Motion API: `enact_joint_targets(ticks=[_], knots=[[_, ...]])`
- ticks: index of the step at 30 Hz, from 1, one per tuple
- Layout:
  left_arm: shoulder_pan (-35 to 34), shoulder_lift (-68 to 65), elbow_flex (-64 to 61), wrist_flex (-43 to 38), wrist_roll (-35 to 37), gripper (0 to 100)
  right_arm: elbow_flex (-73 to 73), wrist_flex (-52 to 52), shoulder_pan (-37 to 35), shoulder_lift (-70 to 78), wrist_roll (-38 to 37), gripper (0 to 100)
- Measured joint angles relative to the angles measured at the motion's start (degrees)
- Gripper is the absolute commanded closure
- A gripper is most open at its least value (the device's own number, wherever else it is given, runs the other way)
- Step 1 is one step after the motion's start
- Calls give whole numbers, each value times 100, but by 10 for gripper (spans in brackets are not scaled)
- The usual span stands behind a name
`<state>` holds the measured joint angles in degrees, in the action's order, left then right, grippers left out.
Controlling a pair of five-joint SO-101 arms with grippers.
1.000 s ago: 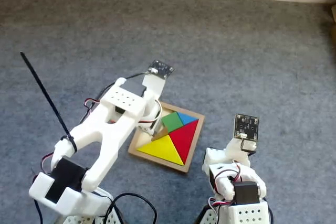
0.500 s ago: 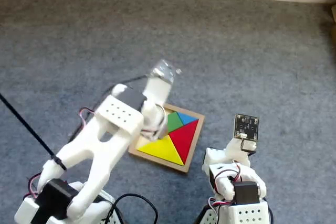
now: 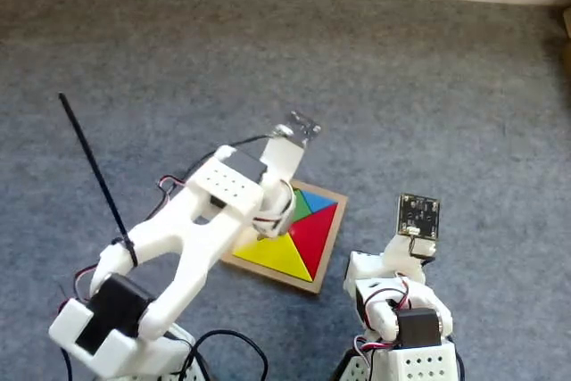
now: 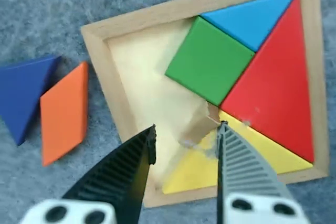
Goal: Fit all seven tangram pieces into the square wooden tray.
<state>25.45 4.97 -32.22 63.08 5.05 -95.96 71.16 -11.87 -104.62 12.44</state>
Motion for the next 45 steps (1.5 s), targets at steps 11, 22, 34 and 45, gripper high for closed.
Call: enact_joint_targets(ticks=[11, 22, 34, 45], knots=[[-536, -97, 246, 0, 0, 808, 0, 0, 0, 0, 0, 992], [-1055, -255, 536, 255, -123, 807, 0, 0, 0, 0, 0, 992], [-545, -1090, 431, -237, -246, 811, 0, 0, 0, 0, 0, 992], [-897, 273, 149, 141, -53, 806, 0, 0, 0, 0, 0, 992]])
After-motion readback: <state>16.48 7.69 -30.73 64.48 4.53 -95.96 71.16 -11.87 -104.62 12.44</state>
